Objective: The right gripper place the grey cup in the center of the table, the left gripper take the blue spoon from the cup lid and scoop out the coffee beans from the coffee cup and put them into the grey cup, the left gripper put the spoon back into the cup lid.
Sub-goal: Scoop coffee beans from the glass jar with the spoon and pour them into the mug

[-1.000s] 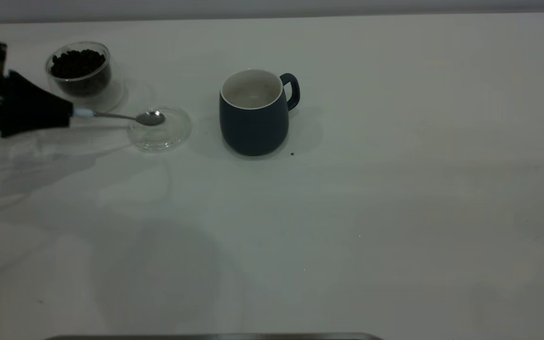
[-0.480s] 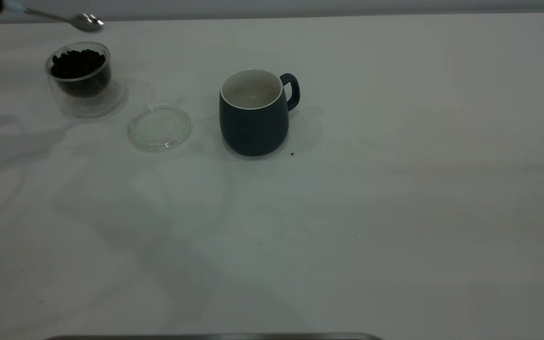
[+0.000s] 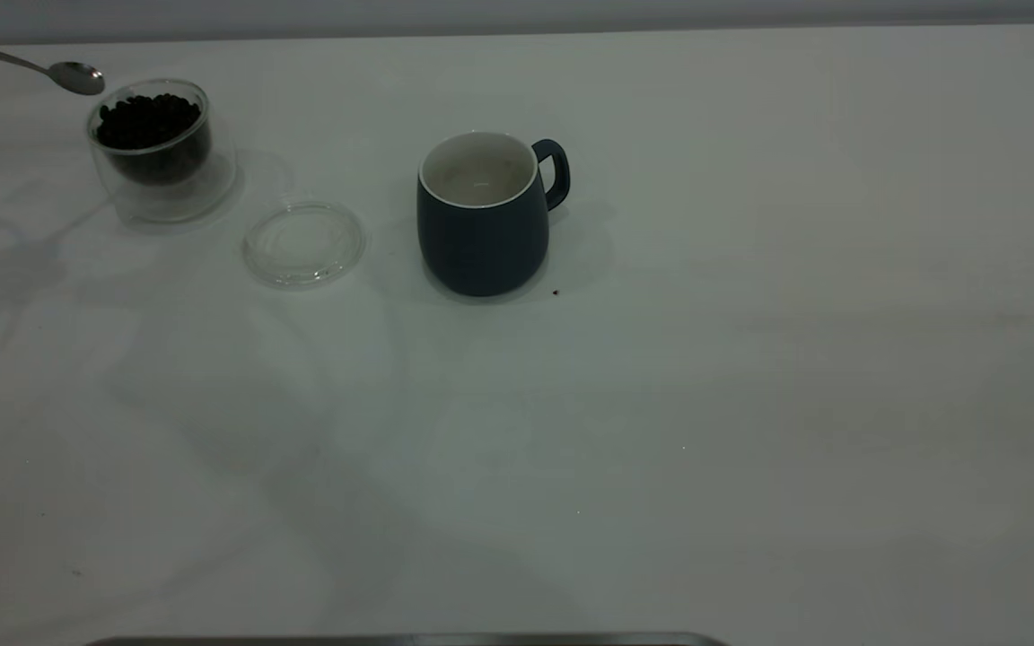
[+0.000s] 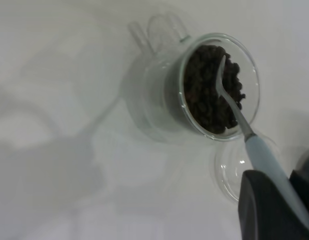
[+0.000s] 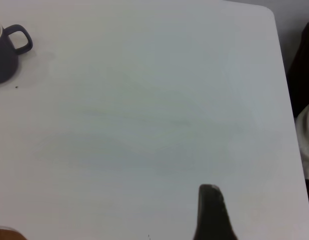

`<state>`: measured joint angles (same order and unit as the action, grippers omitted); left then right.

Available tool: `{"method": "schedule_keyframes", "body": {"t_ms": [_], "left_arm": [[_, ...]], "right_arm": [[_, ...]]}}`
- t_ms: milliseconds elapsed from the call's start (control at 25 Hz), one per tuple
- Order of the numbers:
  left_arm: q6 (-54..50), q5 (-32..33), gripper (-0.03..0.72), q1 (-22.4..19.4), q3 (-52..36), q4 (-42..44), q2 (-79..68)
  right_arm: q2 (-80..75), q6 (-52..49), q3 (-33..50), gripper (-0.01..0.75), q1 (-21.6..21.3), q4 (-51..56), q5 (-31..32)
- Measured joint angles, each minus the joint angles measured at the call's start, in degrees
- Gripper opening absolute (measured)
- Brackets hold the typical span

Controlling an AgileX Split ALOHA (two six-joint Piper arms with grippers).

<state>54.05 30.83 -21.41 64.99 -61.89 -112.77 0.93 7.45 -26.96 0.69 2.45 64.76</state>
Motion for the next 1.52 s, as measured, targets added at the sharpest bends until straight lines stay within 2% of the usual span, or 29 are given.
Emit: {"method": "schedule_keyframes", "body": {"t_ms": [200,400,1000,1520], "left_arm": [[-0.25,0.4,0.132,0.0,0.32,0.0,-2.57],[-0.31,3.55,0.132,0.0,1.72,0.1,-6.47],[-0.25,4.76,0.132,-0.31,3.54,-0.82,-10.33],[-3.23,15.56,0.131,-7.19,9.2,-1.1,-13.06]], "right_arm": [[0.0,0.0,0.0,0.459,0.0,0.0,0.0],[0.0,0.0,0.0,0.459,0.0,0.0,0.0],[0.0,0.0,0.0,0.459,0.0,0.0,0.0],[0.0,0.0,0.0,0.459,0.0,0.0,0.0]]}}
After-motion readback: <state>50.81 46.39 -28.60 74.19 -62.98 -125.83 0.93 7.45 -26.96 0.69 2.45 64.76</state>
